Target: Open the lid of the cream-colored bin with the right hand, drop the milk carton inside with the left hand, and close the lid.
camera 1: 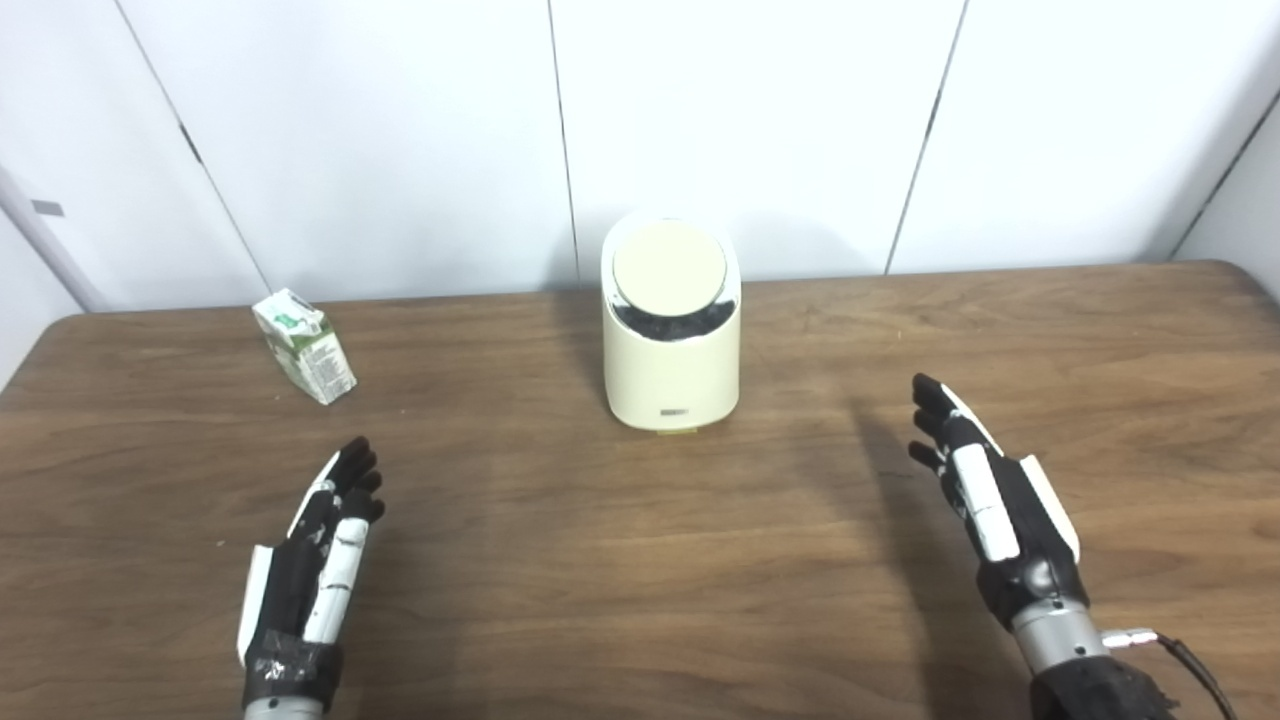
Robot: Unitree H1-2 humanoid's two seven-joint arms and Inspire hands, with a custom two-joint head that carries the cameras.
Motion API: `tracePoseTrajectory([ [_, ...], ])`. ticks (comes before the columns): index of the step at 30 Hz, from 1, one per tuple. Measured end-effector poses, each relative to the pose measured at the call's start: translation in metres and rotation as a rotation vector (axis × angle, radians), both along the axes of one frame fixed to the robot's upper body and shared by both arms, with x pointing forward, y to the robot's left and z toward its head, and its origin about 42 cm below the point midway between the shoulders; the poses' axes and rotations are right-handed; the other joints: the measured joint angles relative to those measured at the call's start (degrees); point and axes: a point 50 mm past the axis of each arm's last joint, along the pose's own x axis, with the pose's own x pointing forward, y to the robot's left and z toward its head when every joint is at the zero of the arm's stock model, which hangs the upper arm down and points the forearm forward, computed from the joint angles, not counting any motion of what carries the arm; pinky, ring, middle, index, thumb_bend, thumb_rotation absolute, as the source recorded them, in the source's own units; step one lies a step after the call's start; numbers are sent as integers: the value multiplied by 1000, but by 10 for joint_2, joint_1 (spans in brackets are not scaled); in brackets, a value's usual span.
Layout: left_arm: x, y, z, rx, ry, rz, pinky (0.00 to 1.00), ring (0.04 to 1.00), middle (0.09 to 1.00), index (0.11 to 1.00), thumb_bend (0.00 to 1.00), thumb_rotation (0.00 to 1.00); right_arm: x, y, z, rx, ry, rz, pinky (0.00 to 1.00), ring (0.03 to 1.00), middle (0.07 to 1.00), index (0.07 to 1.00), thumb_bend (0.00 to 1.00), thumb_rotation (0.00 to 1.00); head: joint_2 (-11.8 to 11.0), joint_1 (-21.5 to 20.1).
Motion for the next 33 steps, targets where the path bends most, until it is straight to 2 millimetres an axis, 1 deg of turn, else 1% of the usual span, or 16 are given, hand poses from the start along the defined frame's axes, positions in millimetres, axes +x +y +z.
tracePoseTrajectory([
  [2,0,0,0,-5,-1,0,886,910,924,939,560,772,0,0,-1,17,0,5,919,960,955,932,542,986,-10,3],
  [8,0,0,-3,-19,-2,-5,894,916,930,944,561,756,-1,-1,0,62,-11,14,927,955,954,927,559,1000,-12,3],
  [11,0,0,-6,-14,-6,-5,897,913,925,940,557,772,0,-1,-2,65,-7,14,905,947,951,936,575,971,-20,-1],
  [12,0,0,-7,-11,-4,-4,887,908,920,937,562,779,0,-1,-2,62,-6,14,893,941,948,937,584,945,-20,-1],
  [16,1,1,-12,0,-14,-4,887,910,918,937,565,790,1,0,-7,37,-6,9,873,932,939,927,628,854,-50,-6],
  [17,1,1,-15,1,-10,-3,887,910,917,936,566,791,1,1,-9,32,-1,6,870,929,935,923,633,843,-50,-6],
  [18,1,1,-18,3,-6,-1,882,908,916,932,559,797,2,2,-10,28,2,1,862,923,930,920,667,829,-59,-6],
  [19,1,1,-21,6,-5,-1,880,907,916,931,557,799,2,3,-11,26,0,0,859,922,929,919,679,825,-59,-6],
  [21,2,0,-20,23,-16,-1,891,915,918,932,554,814,3,5,-12,21,-9,2,876,919,926,917,710,809,-68,-4],
  [25,3,0,-21,42,-24,-2,895,921,920,939,543,839,8,8,-17,29,-12,1,873,919,931,922,696,787,-90,-5],
  [26,5,0,-21,45,-27,-4,897,921,918,936,532,831,10,8,-18,29,-12,2,869,917,929,921,691,776,-94,-4],
  [27,6,0,-21,47,-32,-5,898,920,917,934,511,807,12,8,-19,29,-13,2,855,910,924,918,682,752,-97,-4],
  [30,11,-1,-20,43,-41,-9,901,917,916,935,485,788,15,8,-21,29,-25,-9,828,899,918,914,663,697,-98,-4],
  [31,11,-1,-20,43,-42,-9,900,919,918,935,487,787,15,8,-22,29,-26,-13,814,893,916,917,670,666,-105,-4],
  [32,12,-1,-20,43,-42,-10,899,920,920,936,490,789,16,8,-22,30,-26,-17,806,891,916,924,689,638,-105,-4],
  [33,12,-1,-20,44,-42,-11,900,920,923,939,477,790,16,8,-23,33,-26,-20,811,897,919,944,738,599,-109,-3],
])
